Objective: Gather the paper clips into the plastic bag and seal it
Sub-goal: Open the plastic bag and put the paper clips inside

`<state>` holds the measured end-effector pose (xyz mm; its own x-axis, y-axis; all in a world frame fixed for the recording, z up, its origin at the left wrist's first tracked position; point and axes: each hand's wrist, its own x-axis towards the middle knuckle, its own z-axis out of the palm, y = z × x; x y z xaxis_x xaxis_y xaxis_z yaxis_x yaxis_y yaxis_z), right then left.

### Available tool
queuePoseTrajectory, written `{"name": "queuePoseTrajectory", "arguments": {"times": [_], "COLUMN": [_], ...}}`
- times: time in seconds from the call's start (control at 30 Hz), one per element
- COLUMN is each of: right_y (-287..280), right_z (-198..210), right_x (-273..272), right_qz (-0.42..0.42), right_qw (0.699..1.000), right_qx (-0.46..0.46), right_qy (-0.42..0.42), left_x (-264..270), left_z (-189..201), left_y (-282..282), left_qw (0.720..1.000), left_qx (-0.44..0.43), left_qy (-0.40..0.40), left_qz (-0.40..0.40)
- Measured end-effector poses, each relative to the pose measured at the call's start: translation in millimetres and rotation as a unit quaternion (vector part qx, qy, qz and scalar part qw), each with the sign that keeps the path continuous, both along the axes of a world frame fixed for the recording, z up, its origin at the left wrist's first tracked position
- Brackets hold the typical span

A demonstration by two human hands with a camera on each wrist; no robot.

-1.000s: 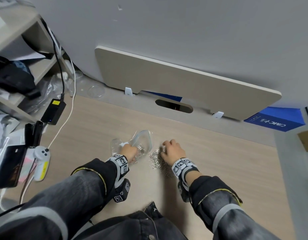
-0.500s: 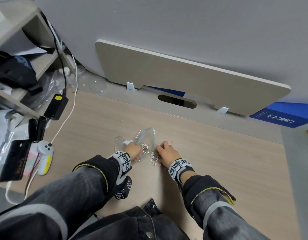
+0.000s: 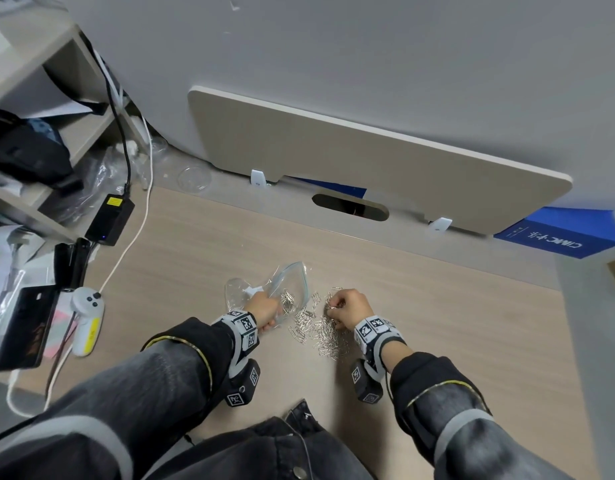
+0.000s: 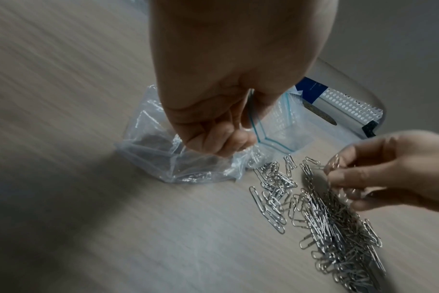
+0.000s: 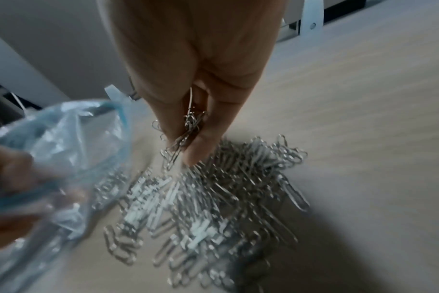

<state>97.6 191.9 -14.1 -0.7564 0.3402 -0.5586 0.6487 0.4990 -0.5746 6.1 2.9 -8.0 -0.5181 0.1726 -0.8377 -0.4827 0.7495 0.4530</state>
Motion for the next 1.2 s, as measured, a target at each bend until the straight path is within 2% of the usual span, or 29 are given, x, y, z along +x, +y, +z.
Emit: {"name": "queuePoseTrajectory", "arguments": {"times": [0.07,0.2,0.27,0.37,0.43,0.5,0.6,0.67,0.7,0.77,0.87,0.97,1.1,1.2], "right_y": [-0.9,-16.9,-31.3,-49.1,-53.0,-48.8,-28.2,-14.4,-10.8,-12.2,-29.5,-49.7,-67.8,-65.3], "right_z": [11.5,27.3,29.8,26.9,24.2,25.4,25.9,24.6,23.7,20.9,14.2,8.7,1.2,-5.9], "right_x": [-6.1,-27.6,-37.6,-44.3,-44.4,-41.9,-34.9,-27.1,-22.0,-12.4,-5.3,-12.2,-19.1,-12.5], "right_qz": [-0.028,-0.024,-0.002,0.080,0.100,0.089,0.013,-0.008,0.014,0.119,0.247,0.304,0.388,0.419], "right_qw": [0.999,0.995,0.996,0.995,0.994,0.994,0.996,0.995,0.994,0.980,0.949,0.931,0.897,0.880], "right_qx": [-0.046,-0.083,-0.063,0.007,0.007,0.010,0.031,0.073,0.100,0.161,0.198,0.196,0.209,0.218], "right_qy": [0.007,0.053,0.065,0.057,0.048,0.059,0.082,0.061,0.036,-0.013,0.002,0.042,0.034,0.046], "left_x": [1.0,5.4,6.9,9.3,9.5,9.4,8.4,6.2,5.0,1.1,-5.8,-11.5,-15.0,-10.9], "left_z": [-1.5,0.4,0.0,2.1,2.6,2.0,-0.4,-2.1,-1.5,0.0,2.2,1.0,-6.8,-4.1], "left_y": [1.5,6.6,8.3,6.7,3.9,0.5,-3.5,-4.8,-5.3,-6.4,-9.7,-14.1,-19.4,-20.1], "left_qw": [1.000,1.000,0.999,0.999,0.999,0.998,0.999,0.998,0.998,0.995,0.992,0.991,0.992,0.992], "left_qx": [0.000,0.006,0.015,0.026,0.031,0.031,0.023,0.017,0.015,0.011,0.004,-0.001,0.014,0.016], "left_qy": [0.002,0.012,0.012,0.008,0.011,0.016,0.025,0.048,0.065,0.093,0.120,0.129,0.125,0.122], "left_qz": [-0.003,-0.023,-0.034,-0.041,-0.042,-0.043,-0.039,-0.024,-0.009,0.018,0.027,0.033,0.019,0.015]}}
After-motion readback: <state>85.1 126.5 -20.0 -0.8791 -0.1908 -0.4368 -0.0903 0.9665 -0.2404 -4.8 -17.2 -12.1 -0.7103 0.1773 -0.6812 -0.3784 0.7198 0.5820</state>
